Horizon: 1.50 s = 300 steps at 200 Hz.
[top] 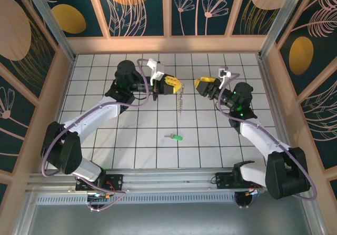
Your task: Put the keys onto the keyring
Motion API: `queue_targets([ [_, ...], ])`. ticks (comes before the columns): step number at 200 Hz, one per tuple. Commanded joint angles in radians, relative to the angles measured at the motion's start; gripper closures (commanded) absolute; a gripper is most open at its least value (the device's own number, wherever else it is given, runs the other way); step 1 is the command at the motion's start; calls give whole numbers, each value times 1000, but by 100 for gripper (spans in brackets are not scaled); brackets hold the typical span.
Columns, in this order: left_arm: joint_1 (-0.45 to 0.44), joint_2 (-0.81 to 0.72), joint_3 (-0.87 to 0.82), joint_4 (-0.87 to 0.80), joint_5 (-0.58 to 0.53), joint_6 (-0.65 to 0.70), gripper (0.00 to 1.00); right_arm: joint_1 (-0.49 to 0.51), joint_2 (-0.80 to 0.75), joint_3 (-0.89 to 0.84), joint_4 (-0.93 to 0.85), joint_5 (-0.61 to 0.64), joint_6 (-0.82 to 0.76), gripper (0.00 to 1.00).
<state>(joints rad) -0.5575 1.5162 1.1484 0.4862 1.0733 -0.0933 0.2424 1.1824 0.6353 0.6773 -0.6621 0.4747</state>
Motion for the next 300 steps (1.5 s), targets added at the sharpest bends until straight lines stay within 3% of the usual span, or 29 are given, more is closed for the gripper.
queue_targets([
  [1,-5,-21,79,-304,1,217,100,-21,-21,35,56,-173,-47,45],
  [27,-1,-8,137,-461,1,319,100,-33,-36,15,108,-277,-67,47],
  [54,11,-3,147,-490,34,344,100,-40,-41,32,86,-392,-102,52],
  [111,27,67,233,-592,95,371,100,-25,-1,84,74,-525,-120,51],
  [211,27,99,254,-557,119,324,100,72,93,153,82,-502,-140,53],
  [276,27,113,260,-555,129,322,100,85,127,177,96,-495,-135,64],
  [300,27,117,262,-555,132,322,100,89,138,187,96,-499,-136,73],
])
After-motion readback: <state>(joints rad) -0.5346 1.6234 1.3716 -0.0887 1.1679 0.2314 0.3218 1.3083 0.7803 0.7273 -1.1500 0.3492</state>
